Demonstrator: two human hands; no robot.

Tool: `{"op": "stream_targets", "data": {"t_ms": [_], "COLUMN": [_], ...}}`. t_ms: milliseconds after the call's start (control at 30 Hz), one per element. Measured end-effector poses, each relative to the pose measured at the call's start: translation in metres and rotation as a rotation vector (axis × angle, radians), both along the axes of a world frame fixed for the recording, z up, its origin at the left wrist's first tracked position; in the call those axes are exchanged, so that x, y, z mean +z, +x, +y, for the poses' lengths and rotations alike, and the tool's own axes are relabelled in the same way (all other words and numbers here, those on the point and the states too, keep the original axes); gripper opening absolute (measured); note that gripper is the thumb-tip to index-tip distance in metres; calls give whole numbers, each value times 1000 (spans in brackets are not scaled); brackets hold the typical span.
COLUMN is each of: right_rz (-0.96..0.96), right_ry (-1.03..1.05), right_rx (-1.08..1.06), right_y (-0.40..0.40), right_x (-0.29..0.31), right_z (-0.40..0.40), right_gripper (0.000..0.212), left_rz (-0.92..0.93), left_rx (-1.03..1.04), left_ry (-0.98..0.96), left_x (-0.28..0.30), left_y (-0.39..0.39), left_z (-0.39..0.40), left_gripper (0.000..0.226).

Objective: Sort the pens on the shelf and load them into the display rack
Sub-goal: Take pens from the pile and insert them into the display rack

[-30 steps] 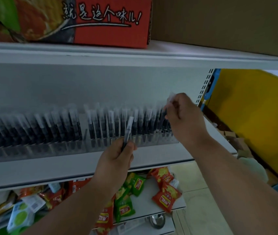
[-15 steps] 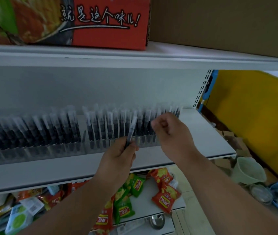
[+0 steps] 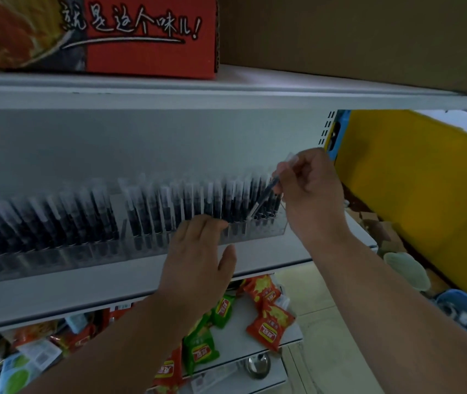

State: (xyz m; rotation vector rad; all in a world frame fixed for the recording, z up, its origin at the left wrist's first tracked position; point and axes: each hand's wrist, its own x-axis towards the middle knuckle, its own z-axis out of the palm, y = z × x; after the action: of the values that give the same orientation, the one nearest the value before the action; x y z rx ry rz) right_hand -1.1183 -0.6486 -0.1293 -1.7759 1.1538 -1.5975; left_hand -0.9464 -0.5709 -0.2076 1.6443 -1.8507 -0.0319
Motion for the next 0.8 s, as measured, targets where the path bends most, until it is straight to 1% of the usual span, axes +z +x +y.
{"op": "stream_targets", "data": {"t_ms": [100, 167, 233, 333, 367, 467, 700, 767, 800], "right_rz": [168, 246, 351, 558, 594, 603, 601, 585, 580], "right_ry": [-87, -103, -76, 27, 61, 83, 207, 186, 139], "right_rx": [-63, -79, -93, -123, -134, -168, -180, -174, -162], "right_y": [1, 4, 8, 10, 11, 14, 12, 10, 9], "right_x": [-1, -4, -10, -23, -27, -31, -41, -44, -43], "right_z": [-5, -6, -9, -14, -14, -13, -4, 4, 10], "right_gripper": [12, 7, 7, 15, 18, 24, 20, 22, 23], "left_rz": [-161, -218, -248, -282, -286, -282, -326, -315, -300], "left_rx": [45, 70, 74, 66, 66, 72, 55, 26, 10], "left_ry": [50, 101, 112, 96, 90, 89, 117, 134, 140], "left_x": [-1, -4, -7, -8, -7, -6, -2, -1, -1], "left_y": [0, 0, 1, 2, 3, 2, 5, 7, 8], "left_z": [-5, -6, -7, -8, -9, -10, -8, -8, -8], "left_gripper": [54, 57, 58, 56, 54, 52, 57, 57, 57]}}
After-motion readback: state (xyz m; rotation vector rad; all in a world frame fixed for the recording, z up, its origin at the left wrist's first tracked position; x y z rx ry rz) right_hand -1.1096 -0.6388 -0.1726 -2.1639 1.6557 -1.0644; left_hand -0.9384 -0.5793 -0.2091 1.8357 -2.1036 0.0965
